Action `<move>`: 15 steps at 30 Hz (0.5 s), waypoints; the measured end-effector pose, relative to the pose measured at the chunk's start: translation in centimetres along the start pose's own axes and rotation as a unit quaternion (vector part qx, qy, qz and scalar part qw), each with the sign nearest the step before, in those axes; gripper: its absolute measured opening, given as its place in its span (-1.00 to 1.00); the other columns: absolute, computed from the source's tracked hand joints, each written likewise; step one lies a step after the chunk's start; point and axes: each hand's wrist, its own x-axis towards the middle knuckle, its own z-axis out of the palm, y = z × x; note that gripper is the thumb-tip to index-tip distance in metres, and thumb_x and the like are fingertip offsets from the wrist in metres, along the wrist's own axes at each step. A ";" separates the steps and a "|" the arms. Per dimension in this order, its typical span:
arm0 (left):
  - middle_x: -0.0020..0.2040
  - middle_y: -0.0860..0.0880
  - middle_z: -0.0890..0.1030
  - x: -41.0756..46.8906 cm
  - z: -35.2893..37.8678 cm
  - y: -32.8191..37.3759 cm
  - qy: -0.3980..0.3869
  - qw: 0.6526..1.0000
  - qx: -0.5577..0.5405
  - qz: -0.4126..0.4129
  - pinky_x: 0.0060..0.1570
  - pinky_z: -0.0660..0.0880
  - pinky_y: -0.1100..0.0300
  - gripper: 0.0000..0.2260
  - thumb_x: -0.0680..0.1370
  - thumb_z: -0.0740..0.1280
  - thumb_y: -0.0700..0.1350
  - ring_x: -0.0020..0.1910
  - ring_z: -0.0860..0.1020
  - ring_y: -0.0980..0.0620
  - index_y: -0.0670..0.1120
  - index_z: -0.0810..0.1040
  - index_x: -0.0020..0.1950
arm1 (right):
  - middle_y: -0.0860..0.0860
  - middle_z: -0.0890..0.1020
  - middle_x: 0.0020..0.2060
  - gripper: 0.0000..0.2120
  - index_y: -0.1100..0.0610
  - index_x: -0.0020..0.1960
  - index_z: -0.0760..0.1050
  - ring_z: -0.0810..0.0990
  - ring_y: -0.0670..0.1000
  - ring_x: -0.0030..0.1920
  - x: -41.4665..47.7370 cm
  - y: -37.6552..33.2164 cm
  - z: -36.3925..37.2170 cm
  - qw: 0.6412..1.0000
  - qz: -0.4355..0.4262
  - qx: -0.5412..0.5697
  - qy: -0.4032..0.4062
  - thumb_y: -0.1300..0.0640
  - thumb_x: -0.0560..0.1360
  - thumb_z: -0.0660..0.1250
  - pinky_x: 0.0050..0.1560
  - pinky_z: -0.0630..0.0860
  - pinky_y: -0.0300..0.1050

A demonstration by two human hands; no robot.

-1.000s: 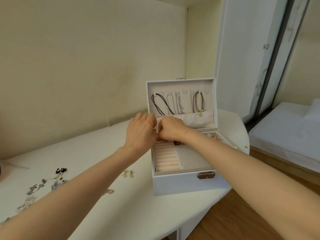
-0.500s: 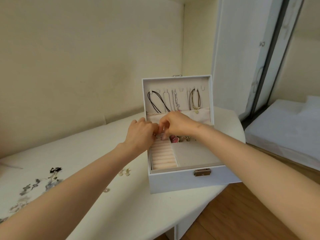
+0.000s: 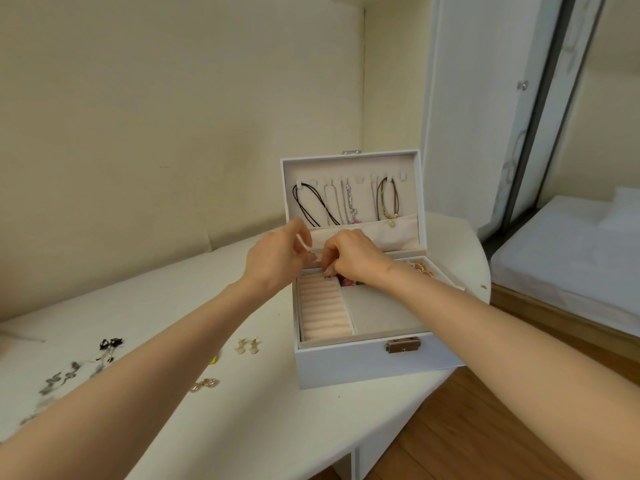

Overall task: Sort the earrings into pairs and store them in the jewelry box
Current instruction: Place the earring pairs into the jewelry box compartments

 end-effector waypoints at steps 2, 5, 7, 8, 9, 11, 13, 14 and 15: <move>-0.20 0.10 0.56 0.2 -0.4 0.2 -0.017 1.000 -0.024 -0.004 -0.17 0.40 0.12 -0.90 0.49 0.35 -0.11 -0.16 0.50 0.01 0.01 0.47 -0.04 | 0.09 0.67 -0.13 -0.92 0.17 -0.17 0.64 0.60 0.03 -0.05 -0.1 -0.2 0.1 1.000 -0.013 0.001 0.003 0.31 0.37 0.45 0.00 0.54 -0.08; -0.21 0.07 0.57 0.3 -0.5 0.0 -0.031 0.999 -0.036 -0.013 -0.13 0.42 0.12 -0.97 0.49 0.36 -0.11 -0.11 0.54 -0.01 0.01 0.53 -0.13 | 0.09 0.68 -0.12 -0.89 0.19 -0.13 0.66 0.60 0.03 -0.03 -0.3 -0.4 0.1 0.999 -0.035 -0.012 -0.004 0.33 0.40 0.41 0.02 0.52 -0.11; -0.20 0.02 0.58 0.2 -0.4 -0.2 -0.029 0.997 -0.060 -0.028 -0.16 0.41 0.14 -0.93 0.45 0.41 -0.09 -0.16 0.52 0.00 -0.05 0.57 -0.13 | 0.10 0.68 -0.10 -0.88 0.19 -0.08 0.67 0.60 0.03 -0.03 -0.4 -0.3 -0.1 0.999 -0.040 -0.018 -0.025 0.30 0.41 0.41 0.05 0.53 -0.08; -0.19 0.00 0.60 0.2 -0.4 -0.3 -0.032 0.997 -0.068 -0.030 -0.17 0.42 0.14 -0.89 0.41 0.45 -0.07 -0.17 0.52 0.01 -0.06 0.58 -0.13 | 0.10 0.68 -0.09 -0.88 0.18 -0.07 0.66 0.60 0.03 -0.02 -0.4 -0.3 -0.2 0.998 -0.039 -0.020 -0.037 0.28 0.40 0.43 0.05 0.53 -0.08; -0.18 -0.02 0.62 0.1 -0.4 -0.4 -0.038 0.997 -0.069 -0.028 -0.15 0.43 0.14 -0.86 0.38 0.48 -0.06 -0.16 0.53 0.01 -0.07 0.59 -0.14 | 0.09 0.68 -0.08 -0.86 0.18 -0.05 0.66 0.59 0.02 -0.02 -0.4 -0.3 -0.3 0.998 -0.037 -0.023 -0.048 0.26 0.38 0.45 0.05 0.52 -0.08; -0.16 -0.01 0.64 0.0 -0.2 -0.3 -0.047 0.997 -0.049 -0.020 -0.13 0.46 0.12 -0.85 0.36 0.50 -0.05 -0.12 0.56 0.00 -0.06 0.59 -0.16 | 0.08 0.67 -0.08 -0.81 0.19 -0.03 0.66 0.57 0.00 -0.07 -0.4 -0.6 -0.5 0.997 -0.033 -0.033 -0.064 0.24 0.36 0.49 0.01 0.51 -0.12; -0.13 0.01 0.64 -0.2 0.1 -0.3 -0.033 0.999 0.004 -0.009 -0.14 0.45 0.13 -0.86 0.40 0.44 -0.01 -0.09 0.56 -0.02 -0.05 0.58 -0.16 | 0.09 0.65 -0.14 -0.82 0.21 -0.04 0.66 0.57 0.00 -0.20 -0.4 -0.9 -0.7 0.996 -0.027 -0.037 -0.077 0.25 0.36 0.49 -0.10 0.56 -0.12; -0.12 0.01 0.63 -0.3 0.2 -0.2 -0.023 0.999 0.043 0.002 -0.15 0.44 0.13 -0.85 0.43 0.40 0.02 -0.08 0.55 -0.03 -0.05 0.58 -0.14 | 0.08 0.64 -0.20 -0.83 0.22 -0.06 0.65 0.58 -0.03 -0.30 -0.3 -1.0 -0.8 0.996 -0.025 -0.034 -0.081 0.25 0.36 0.50 -0.19 0.58 -0.16; -0.09 0.00 0.63 -0.5 0.4 -0.2 -0.017 0.996 0.086 0.017 -0.15 0.43 0.13 -0.85 0.47 0.36 0.03 -0.06 0.55 -0.04 -0.04 0.58 -0.11 | 0.05 0.60 -0.27 -0.85 0.23 -0.07 0.65 0.55 -0.11 -0.39 -0.3 -1.0 -0.9 0.996 -0.021 -0.030 -0.086 0.26 0.36 0.49 -0.29 0.56 -0.26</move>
